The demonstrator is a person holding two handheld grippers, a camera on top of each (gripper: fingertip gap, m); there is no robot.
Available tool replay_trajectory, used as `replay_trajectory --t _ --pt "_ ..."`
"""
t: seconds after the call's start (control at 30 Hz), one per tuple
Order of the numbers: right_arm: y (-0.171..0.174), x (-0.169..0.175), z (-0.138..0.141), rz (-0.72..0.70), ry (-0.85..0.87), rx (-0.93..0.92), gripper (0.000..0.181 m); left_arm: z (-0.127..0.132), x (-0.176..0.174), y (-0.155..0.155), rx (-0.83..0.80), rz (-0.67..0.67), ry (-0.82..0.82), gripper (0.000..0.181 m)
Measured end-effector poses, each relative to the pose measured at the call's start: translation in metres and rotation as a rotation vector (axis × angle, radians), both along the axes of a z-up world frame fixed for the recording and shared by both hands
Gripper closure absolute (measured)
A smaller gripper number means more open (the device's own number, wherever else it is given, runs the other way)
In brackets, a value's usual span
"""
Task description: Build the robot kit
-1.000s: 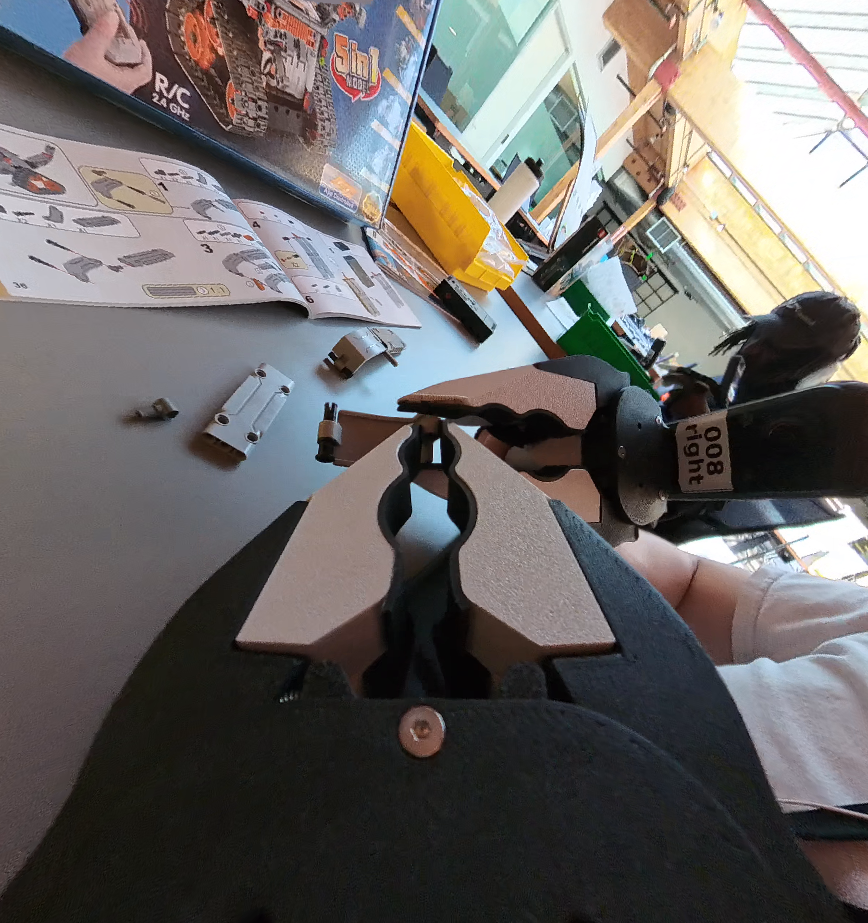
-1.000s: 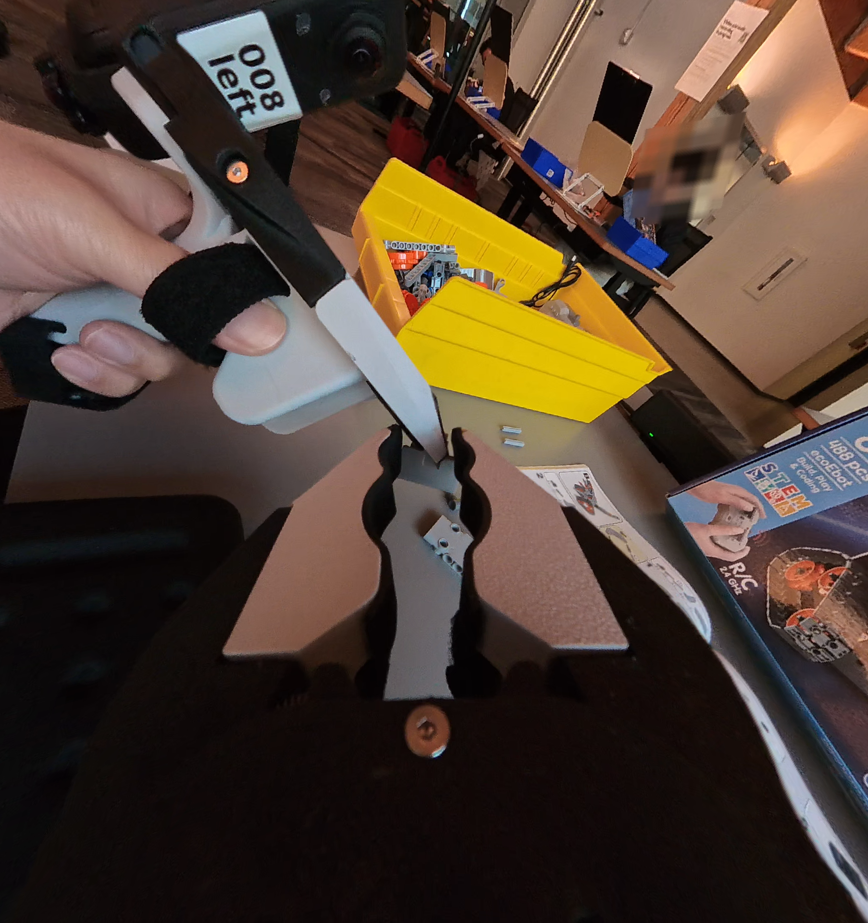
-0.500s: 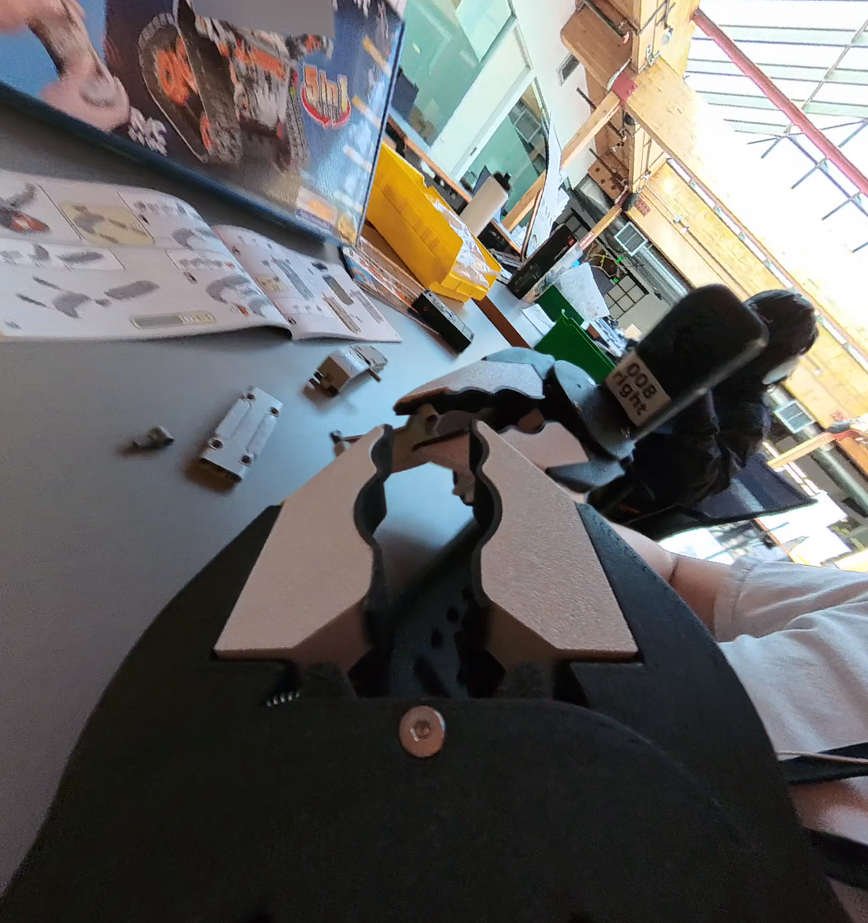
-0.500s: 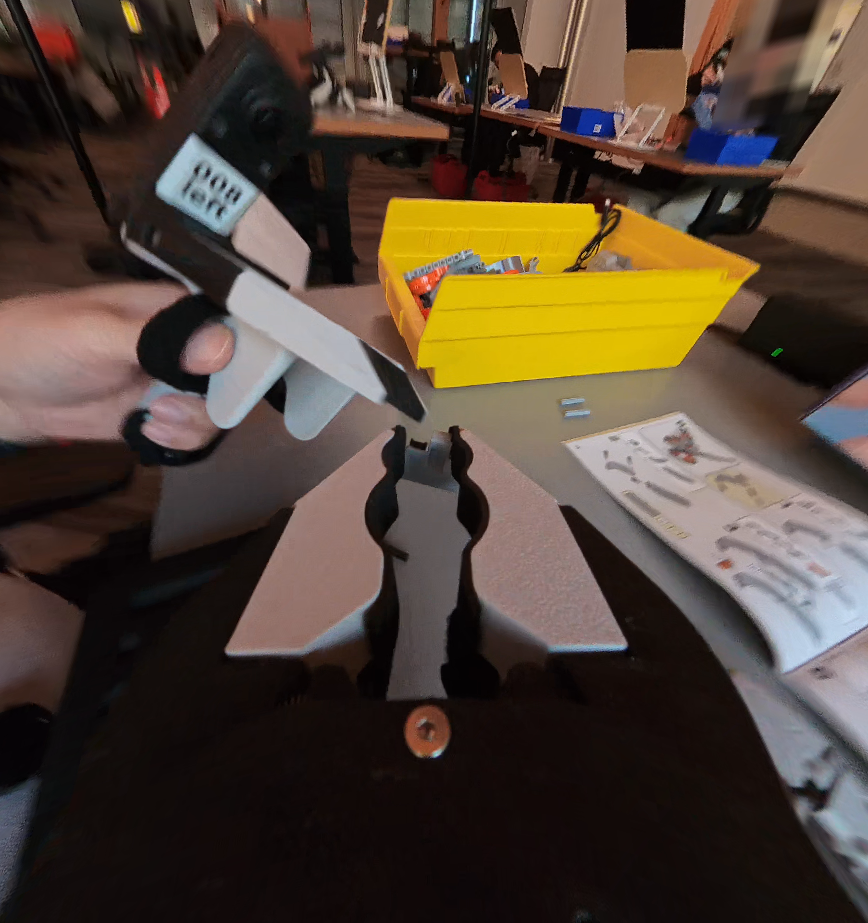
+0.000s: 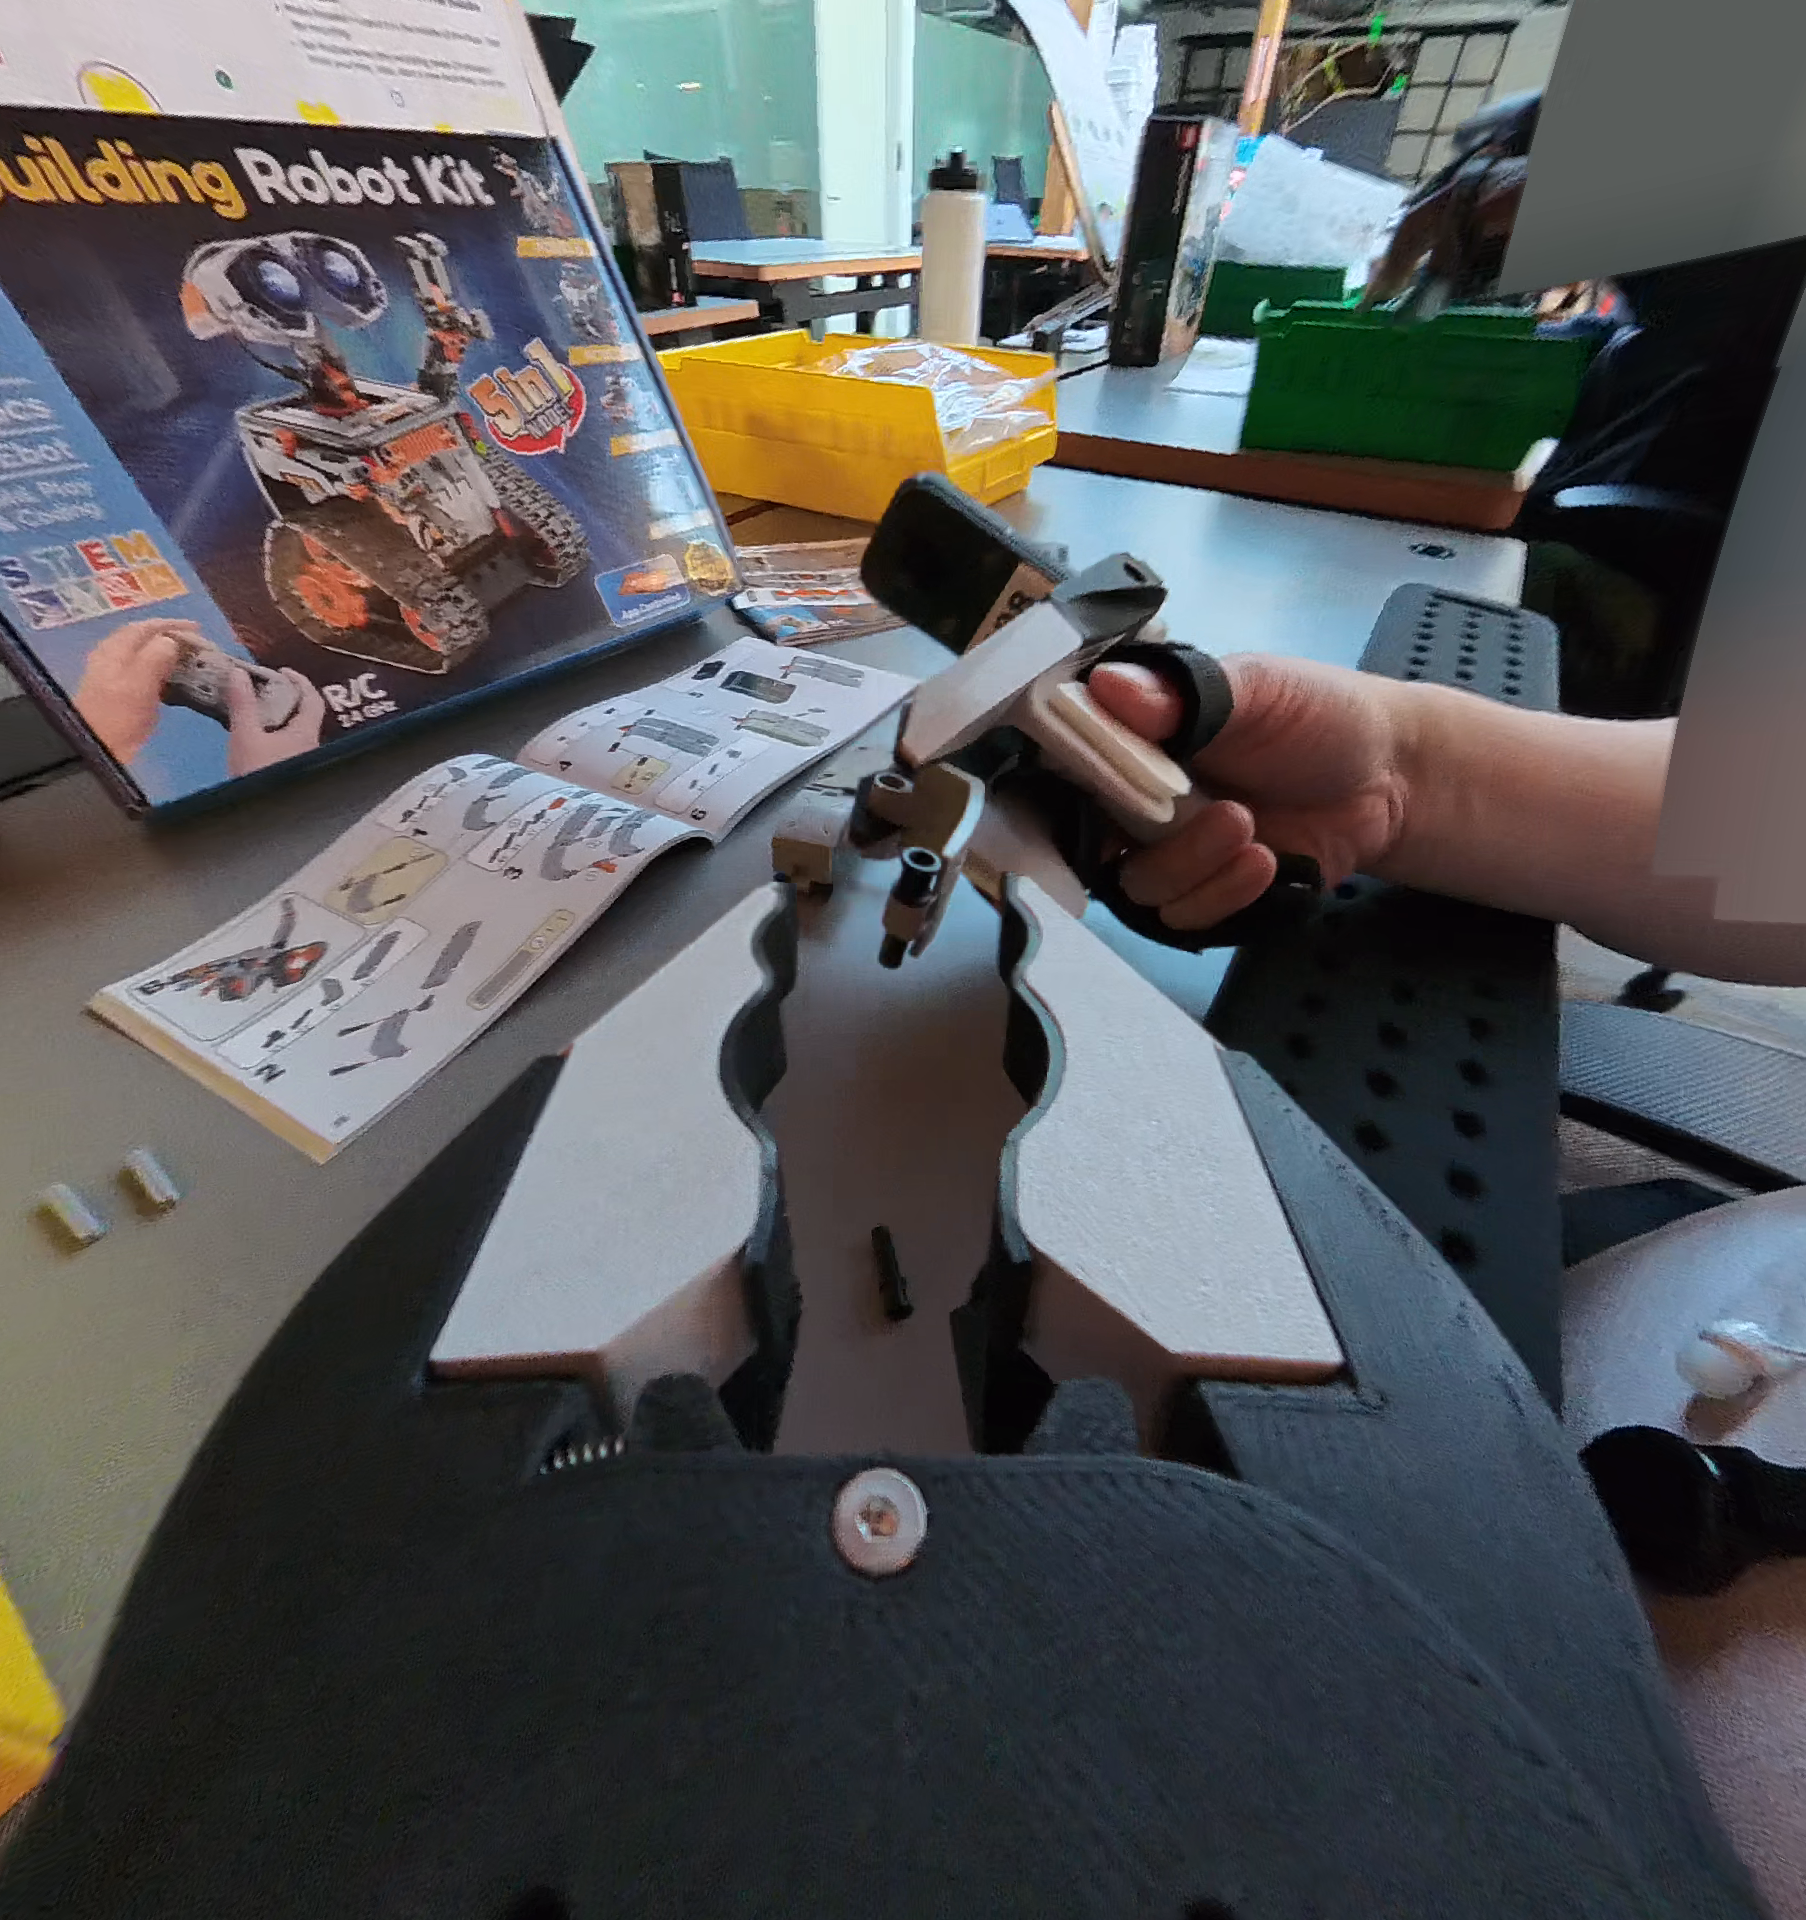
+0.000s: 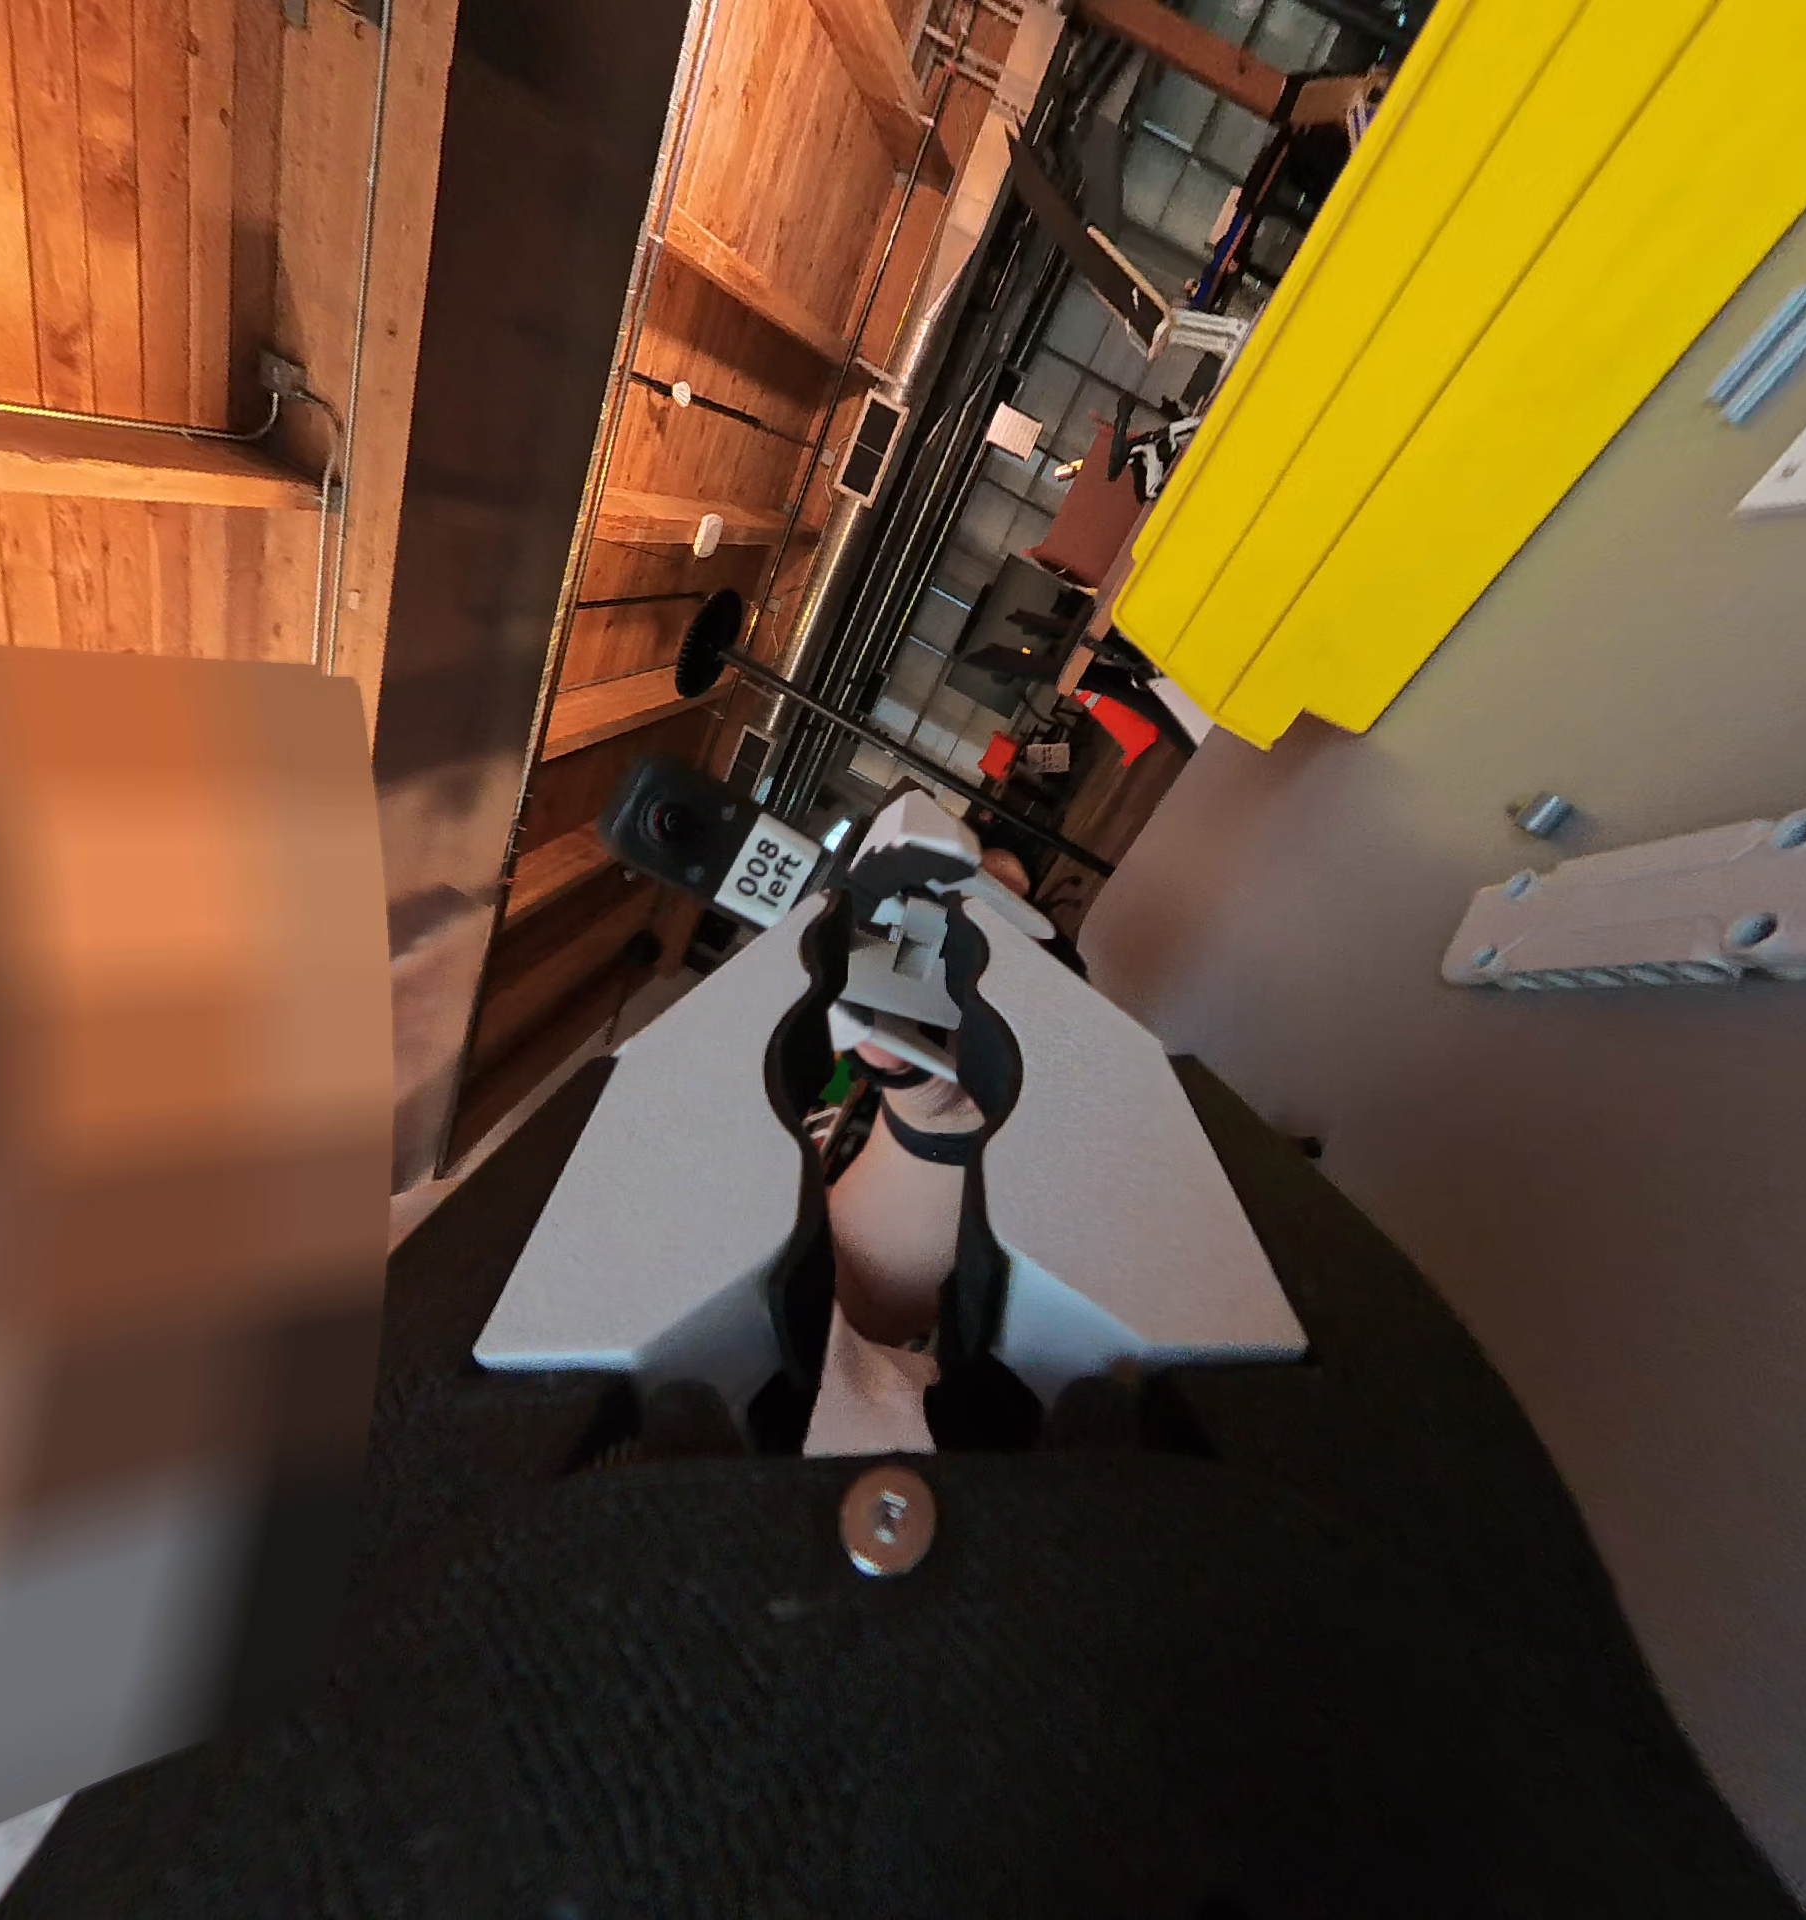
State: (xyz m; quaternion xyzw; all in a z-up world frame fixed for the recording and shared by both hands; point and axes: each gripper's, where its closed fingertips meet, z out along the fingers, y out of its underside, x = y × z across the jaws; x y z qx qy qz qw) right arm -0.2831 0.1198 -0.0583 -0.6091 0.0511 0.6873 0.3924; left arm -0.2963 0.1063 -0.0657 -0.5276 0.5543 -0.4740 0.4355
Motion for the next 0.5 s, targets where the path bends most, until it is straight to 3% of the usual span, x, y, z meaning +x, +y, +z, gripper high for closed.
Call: replay_trajectory --t 0.07,0.17,0.23,0.27,0.3,0.37,0.43,0.5 --pt "0.000 0.000 0.000 0.015 0.024 -0.011 0.166 0.001 -0.001 -0.010 -0.078 -0.100 -0.013 0.172" --pt "0.000 -0.004 -0.004 0.025 0.008 -0.017 0.161 0.001 -0.004 -0.008 -0.279 -0.138 -0.026 0.174" --pt "0.000 -0.007 0.000 0.010 -0.065 0.045 0.139 0.004 -0.009 0.001 -0.528 -0.122 -0.055 0.175" --pt "-0.001 -0.008 0.004 -0.012 -0.156 0.118 0.137 0.009 -0.013 0.006 -0.682 -0.129 -0.089 0.176" --pt "-0.004 -0.010 0.008 -0.046 -0.296 0.228 0.137 0.013 -0.018 0.009 -0.843 -0.149 -0.123 0.176" --pt "-0.005 -0.012 0.009 -0.158 -0.734 0.495 0.127 0.015 -0.026 0.011 -1.064 -0.187 -0.149 0.176" --pt "-0.009 -0.017 0.008 -0.226 -1.167 0.803 0.116 0.009 -0.029 0.005 -1.134 -0.190 -0.119 0.177" --pt "-0.023 -0.033 0.008 -0.204 -1.357 1.087 0.119 0.010 -0.031 -0.002 -1.198 -0.210 -0.117 0.177"
